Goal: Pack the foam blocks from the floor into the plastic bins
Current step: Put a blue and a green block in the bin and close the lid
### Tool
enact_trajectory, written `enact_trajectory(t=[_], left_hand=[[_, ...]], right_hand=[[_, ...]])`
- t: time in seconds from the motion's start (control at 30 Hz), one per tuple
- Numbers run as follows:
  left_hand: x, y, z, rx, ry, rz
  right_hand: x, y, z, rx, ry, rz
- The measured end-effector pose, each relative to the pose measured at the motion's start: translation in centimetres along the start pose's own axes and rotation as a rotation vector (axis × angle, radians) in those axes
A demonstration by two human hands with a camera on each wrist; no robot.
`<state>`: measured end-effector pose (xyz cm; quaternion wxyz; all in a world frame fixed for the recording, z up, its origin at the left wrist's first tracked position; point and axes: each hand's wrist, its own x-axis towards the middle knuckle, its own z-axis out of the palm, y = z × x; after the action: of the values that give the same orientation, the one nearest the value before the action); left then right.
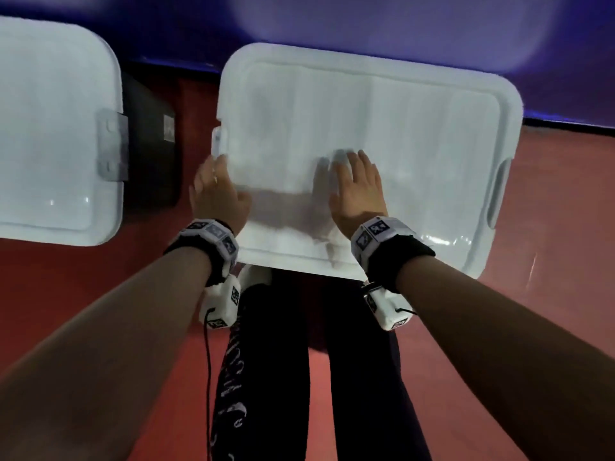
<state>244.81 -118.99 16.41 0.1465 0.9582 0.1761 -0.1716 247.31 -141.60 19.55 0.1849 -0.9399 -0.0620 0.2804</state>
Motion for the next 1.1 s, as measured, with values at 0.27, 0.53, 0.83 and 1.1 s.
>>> enact_trajectory(t=[0.27, 0.53, 0.83, 1.1], left_hand=[[3.9, -5.5, 0.9, -0.613, -0.351, -0.385], [4.6, -6.5, 2.1, -0.826, -0.333, -0.385], [3.4, -4.8, -0.3, -0.351, -0.324, -0.078], [2.4, -3.5, -0.6, -0.34, -0.234, -0.135]], right_hand=[[2.9, -7.3, 5.2, -0.12, -0.072, -0.123], [3.6, -8.5, 7.7, -0.167, -0.097, 0.006], [3.9, -10.1, 6.7, -0.228, -0.268, 0.112], [3.8, -10.6, 6.0, -0.26, -0.306, 0.118]])
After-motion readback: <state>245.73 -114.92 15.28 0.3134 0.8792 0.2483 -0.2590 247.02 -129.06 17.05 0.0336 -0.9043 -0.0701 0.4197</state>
